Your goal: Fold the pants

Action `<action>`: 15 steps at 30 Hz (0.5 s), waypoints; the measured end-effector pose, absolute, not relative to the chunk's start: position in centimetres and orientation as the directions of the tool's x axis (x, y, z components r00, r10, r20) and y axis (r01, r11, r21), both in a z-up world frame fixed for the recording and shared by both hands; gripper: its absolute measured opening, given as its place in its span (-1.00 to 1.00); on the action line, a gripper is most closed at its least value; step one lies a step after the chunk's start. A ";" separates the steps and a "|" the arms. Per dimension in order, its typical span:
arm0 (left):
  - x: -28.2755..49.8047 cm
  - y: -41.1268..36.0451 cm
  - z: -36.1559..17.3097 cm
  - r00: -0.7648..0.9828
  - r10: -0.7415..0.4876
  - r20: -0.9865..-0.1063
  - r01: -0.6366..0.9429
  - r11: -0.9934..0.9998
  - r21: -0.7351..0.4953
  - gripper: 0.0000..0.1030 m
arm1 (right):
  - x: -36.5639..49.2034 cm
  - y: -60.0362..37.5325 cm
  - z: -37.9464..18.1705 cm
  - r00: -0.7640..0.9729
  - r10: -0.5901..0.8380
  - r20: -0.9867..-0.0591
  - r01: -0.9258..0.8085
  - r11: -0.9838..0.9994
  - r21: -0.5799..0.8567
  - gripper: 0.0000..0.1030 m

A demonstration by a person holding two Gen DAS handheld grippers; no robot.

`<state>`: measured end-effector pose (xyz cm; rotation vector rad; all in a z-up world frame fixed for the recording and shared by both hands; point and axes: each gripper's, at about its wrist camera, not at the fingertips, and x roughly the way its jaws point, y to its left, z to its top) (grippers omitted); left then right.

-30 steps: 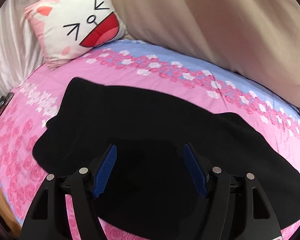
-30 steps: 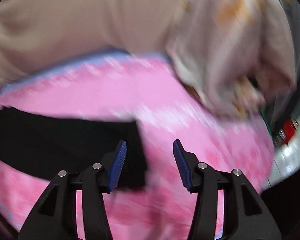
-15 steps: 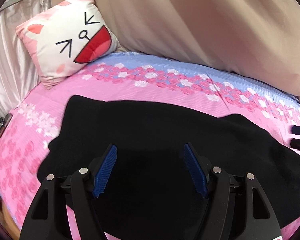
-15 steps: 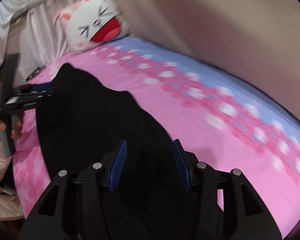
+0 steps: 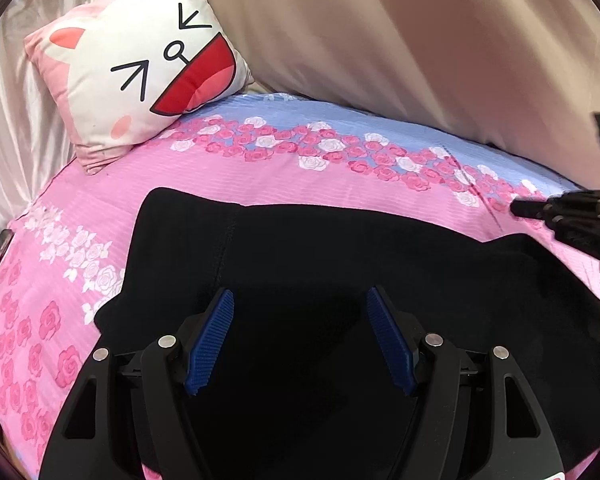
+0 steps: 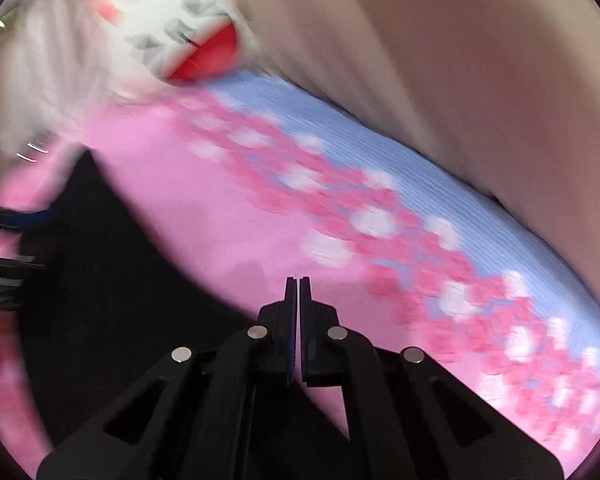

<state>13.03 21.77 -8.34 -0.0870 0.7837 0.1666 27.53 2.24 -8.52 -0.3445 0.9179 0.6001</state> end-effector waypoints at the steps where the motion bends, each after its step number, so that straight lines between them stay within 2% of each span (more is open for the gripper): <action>1: 13.1 21.8 -8.5 0.694 0.117 -0.710 -0.181 0.983 -0.015 0.30 | 27.2 1.7 -8.3 0.459 0.343 -0.820 -0.601 0.799 -0.003 -1.00; 2: 13.1 21.9 -8.5 0.695 0.113 -0.710 -0.179 0.984 -0.019 0.30 | 26.3 1.0 -7.5 0.479 0.362 -0.800 -0.594 0.804 0.008 -0.97; 3: 12.9 21.9 -8.5 0.697 0.105 -0.710 -0.175 0.984 -0.027 0.30 | 24.9 0.0 -6.1 0.504 0.405 -0.763 -0.599 0.801 0.029 -0.85; 5: 12.5 22.0 -8.5 0.704 0.090 -0.705 -0.165 0.986 -0.038 0.30 | 23.6 -1.0 -4.6 0.482 0.478 -0.735 -0.620 0.778 0.099 -0.11; 6: 12.5 21.9 -8.6 0.703 0.095 -0.705 -0.167 0.985 -0.034 0.30 | 23.5 -1.2 -4.6 0.472 0.479 -0.740 -0.617 0.779 0.111 0.51; 7: 12.5 21.9 -8.7 0.700 0.102 -0.707 -0.171 0.985 -0.027 0.30 | 23.6 -1.1 -5.0 0.464 0.463 -0.755 -0.615 0.782 0.102 0.61; 9: 12.6 21.8 -8.9 0.696 0.103 -0.710 -0.175 0.984 -0.029 0.30 | 24.6 -0.1 -6.6 0.430 0.427 -0.796 -0.613 0.785 0.090 0.55; 10: 12.6 21.7 -8.9 0.695 0.104 -0.711 -0.179 0.983 -0.031 0.30 | 25.0 0.7 -7.7 0.401 0.416 -0.816 -0.615 0.783 0.097 0.27; 11: 12.5 21.5 -8.9 0.695 0.104 -0.712 -0.179 0.983 -0.030 0.30 | 25.4 1.4 -8.8 0.355 0.417 -0.836 -0.625 0.771 0.120 0.12; 12: 12.3 21.4 -8.8 0.695 0.106 -0.711 -0.179 0.983 -0.028 0.30 | 25.3 2.2 -9.9 0.332 0.422 -0.844 -0.636 0.761 0.130 -0.35; 14: 12.0 21.1 -8.4 0.699 0.108 -0.707 -0.174 0.985 -0.021 0.30 | 25.0 3.4 -9.7 0.393 0.378 -0.838 -0.650 0.759 0.038 -0.66; 15: 11.8 21.0 -8.2 0.700 0.116 -0.704 -0.174 0.985 -0.012 0.30 | 25.6 3.7 -9.2 0.408 0.379 -0.831 -0.642 0.766 0.035 -0.86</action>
